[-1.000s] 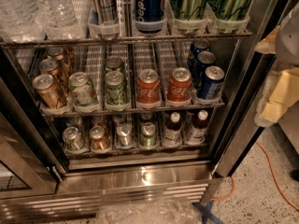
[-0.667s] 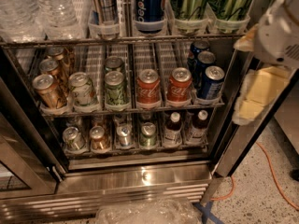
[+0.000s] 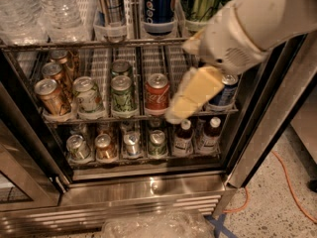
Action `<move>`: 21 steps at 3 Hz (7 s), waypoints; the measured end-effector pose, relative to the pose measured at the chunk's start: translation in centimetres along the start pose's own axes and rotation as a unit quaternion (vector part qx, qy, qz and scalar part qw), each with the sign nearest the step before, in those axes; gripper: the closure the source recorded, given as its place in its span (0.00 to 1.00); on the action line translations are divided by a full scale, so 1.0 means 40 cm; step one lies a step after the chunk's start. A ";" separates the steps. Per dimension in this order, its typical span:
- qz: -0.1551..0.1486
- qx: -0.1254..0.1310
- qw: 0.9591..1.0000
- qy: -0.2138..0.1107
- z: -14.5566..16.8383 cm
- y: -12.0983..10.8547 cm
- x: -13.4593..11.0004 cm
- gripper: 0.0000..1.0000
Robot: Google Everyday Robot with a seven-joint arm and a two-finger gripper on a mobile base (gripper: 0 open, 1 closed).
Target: Pick green can from bottom shelf of fridge
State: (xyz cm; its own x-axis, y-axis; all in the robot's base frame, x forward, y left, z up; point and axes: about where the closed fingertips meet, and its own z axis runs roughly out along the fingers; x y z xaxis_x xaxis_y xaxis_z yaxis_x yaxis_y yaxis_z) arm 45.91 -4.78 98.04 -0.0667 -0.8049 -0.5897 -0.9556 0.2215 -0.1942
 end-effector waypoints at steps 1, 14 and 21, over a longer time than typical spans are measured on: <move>0.024 -0.023 0.995 -0.096 0.114 0.039 -0.030 0.00; 0.273 0.235 0.837 -0.412 0.653 0.225 0.400 0.00; 0.366 0.319 0.819 -0.306 0.851 0.093 0.577 0.00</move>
Offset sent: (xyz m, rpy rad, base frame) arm -0.0376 0.1152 -0.0372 1.0845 0.1004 0.0375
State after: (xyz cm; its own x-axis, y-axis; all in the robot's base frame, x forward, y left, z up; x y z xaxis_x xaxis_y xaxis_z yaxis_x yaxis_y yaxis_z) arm 50.59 -3.79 57.05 -0.2121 0.0553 -0.9757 -0.3674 0.9206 0.1320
